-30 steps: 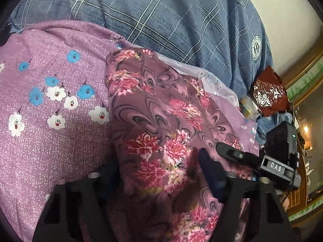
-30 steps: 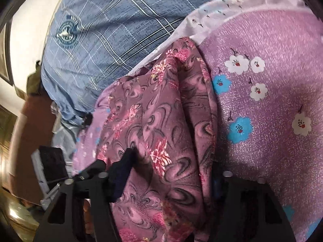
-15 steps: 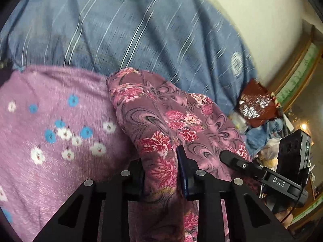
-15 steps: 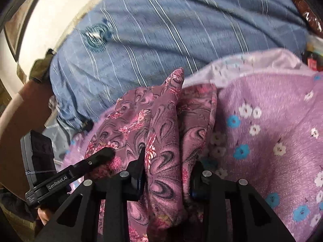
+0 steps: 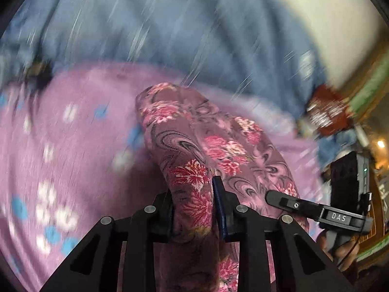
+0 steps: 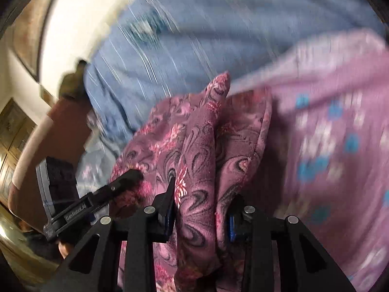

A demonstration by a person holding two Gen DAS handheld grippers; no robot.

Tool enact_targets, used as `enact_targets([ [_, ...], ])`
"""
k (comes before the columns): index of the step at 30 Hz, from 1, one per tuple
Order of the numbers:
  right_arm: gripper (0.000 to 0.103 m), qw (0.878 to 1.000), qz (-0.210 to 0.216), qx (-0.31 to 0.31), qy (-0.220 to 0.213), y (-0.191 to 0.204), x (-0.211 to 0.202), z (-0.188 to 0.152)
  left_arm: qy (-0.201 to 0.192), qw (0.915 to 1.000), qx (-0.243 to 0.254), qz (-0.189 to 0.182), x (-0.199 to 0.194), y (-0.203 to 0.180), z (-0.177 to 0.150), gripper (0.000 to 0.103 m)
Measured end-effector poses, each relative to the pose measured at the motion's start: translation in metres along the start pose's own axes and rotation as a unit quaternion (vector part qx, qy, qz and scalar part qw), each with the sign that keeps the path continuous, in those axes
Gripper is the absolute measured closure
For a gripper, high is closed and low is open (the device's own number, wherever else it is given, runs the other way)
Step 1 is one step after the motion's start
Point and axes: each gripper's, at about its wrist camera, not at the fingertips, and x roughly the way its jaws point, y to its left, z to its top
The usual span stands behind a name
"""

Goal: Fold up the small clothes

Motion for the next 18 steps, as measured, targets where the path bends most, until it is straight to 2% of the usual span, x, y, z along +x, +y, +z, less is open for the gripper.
enact_targets([
  [1, 0.070, 0.999, -0.010, 0.018, 0.038, -0.006, 0.015, -0.003, 0.022, 0.9996, -0.013, 0.008, 0.007, 0.008, -0.004, 0.076],
  [2, 0.066, 0.998, -0.023, 0.030, 0.059, -0.011, 0.026, -0.006, 0.027, 0.9993, -0.021, 0.014, 0.008, 0.014, -0.008, 0.070],
  [4, 0.061, 0.998, -0.022, 0.026, 0.061, -0.012, 0.026, -0.004, 0.012, 0.9996, -0.024, 0.003, -0.005, 0.017, -0.010, 0.069],
  [5, 0.060, 0.998, -0.017, 0.026, 0.061, -0.011, 0.022, 0.001, -0.004, 0.9997, -0.022, 0.000, -0.015, 0.016, -0.009, 0.063],
  [6, 0.058, 0.998, -0.012, 0.025, 0.050, -0.010, 0.015, 0.006, -0.019, 0.9996, -0.021, -0.004, -0.025, 0.016, -0.009, 0.056],
  [8, 0.054, 0.999, -0.023, 0.018, 0.015, -0.008, 0.001, 0.015, -0.048, 0.9986, -0.022, -0.003, -0.034, 0.020, -0.009, 0.049],
  [11, 0.054, 0.998, -0.048, -0.001, -0.038, -0.003, -0.012, 0.027, -0.079, 0.9968, -0.014, 0.006, -0.049, 0.019, -0.017, 0.049],
  [13, 0.054, 0.995, -0.056, -0.022, -0.074, 0.008, -0.016, 0.034, -0.080, 0.9967, -0.004, 0.016, -0.049, 0.018, -0.025, 0.049],
  [14, 0.059, 0.994, -0.061, -0.033, -0.087, 0.012, -0.017, 0.036, -0.077, 0.9966, 0.005, 0.029, -0.045, 0.014, -0.025, 0.049],
  [16, 0.063, 0.985, -0.103, -0.068, -0.119, 0.026, -0.012, 0.039, -0.068, 0.9959, 0.025, 0.055, -0.030, 0.010, -0.028, 0.049],
  [18, 0.064, 0.983, -0.120, -0.087, -0.111, 0.031, 0.004, 0.041, -0.036, 0.9950, 0.035, 0.086, -0.012, 0.008, -0.034, 0.049],
])
